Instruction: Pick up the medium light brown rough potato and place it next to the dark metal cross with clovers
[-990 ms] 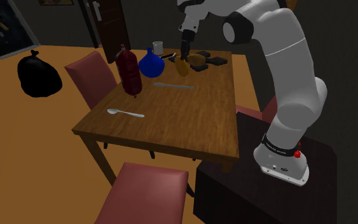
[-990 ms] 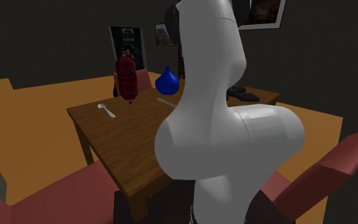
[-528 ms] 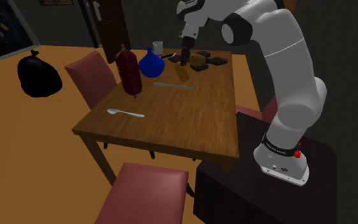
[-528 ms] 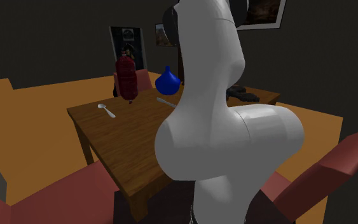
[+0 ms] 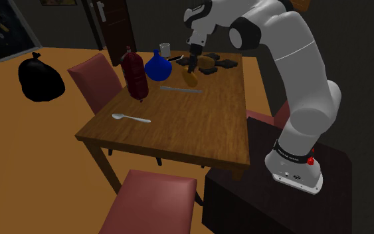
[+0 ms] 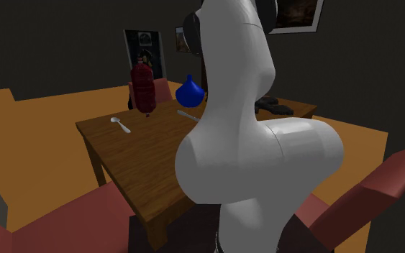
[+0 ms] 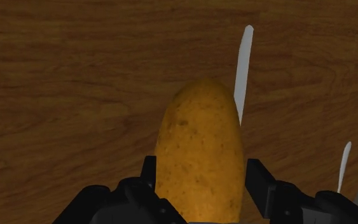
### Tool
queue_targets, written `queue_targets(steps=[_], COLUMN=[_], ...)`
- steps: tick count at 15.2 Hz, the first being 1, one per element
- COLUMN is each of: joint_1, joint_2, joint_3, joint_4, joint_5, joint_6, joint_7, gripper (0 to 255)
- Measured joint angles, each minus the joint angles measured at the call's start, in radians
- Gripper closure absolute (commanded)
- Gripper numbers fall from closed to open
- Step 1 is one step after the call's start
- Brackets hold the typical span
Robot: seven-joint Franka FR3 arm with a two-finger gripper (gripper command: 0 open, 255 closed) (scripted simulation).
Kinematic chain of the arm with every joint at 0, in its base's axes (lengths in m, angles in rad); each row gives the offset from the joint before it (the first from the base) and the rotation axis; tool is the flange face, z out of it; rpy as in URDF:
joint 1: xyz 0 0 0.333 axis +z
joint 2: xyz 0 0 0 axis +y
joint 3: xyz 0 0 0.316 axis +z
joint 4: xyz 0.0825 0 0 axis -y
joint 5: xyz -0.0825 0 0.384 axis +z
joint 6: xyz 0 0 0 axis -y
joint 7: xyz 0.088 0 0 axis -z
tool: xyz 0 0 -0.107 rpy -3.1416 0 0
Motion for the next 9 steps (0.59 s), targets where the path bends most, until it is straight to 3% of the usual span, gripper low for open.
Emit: queue_targets(steps=[9], joint_1=[0.012], joint_2=[0.015], joint_3=[0.003], joint_4=[-0.047], joint_5=[0.012], joint_6=[0.046], joint_7=[-0.027], gripper=[255])
